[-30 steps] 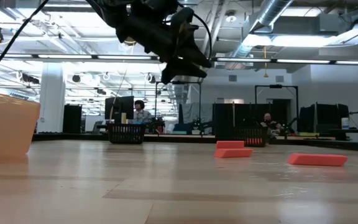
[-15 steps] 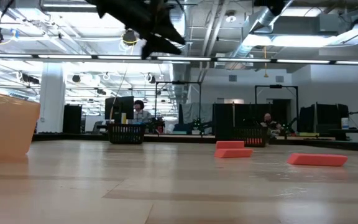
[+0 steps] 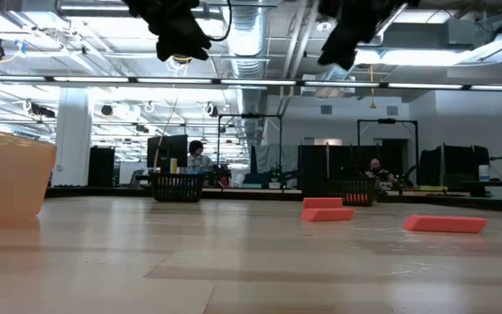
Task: Pick & Place School Supplies
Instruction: Put the orange eraser into the right black bin
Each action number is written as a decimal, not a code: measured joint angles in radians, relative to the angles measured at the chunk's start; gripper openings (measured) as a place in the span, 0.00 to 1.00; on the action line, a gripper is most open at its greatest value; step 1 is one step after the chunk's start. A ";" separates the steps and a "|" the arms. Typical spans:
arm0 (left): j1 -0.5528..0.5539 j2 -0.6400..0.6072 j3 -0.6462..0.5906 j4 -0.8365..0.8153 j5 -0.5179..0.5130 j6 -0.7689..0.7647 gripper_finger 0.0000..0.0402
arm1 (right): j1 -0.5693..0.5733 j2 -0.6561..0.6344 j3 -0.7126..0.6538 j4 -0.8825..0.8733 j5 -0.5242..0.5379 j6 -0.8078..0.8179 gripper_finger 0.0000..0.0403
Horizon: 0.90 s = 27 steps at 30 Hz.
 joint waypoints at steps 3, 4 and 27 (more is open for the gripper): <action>-0.001 -0.040 -0.040 0.002 -0.018 0.006 0.35 | 0.035 0.084 0.000 -0.009 0.000 0.016 0.32; 0.000 -0.052 -0.055 0.012 -0.025 0.006 0.35 | 0.044 0.110 0.000 -0.008 0.000 0.028 0.32; 0.005 -0.127 -0.185 0.014 -0.081 -0.092 0.35 | 0.226 0.436 -0.002 -0.006 0.060 -0.231 0.32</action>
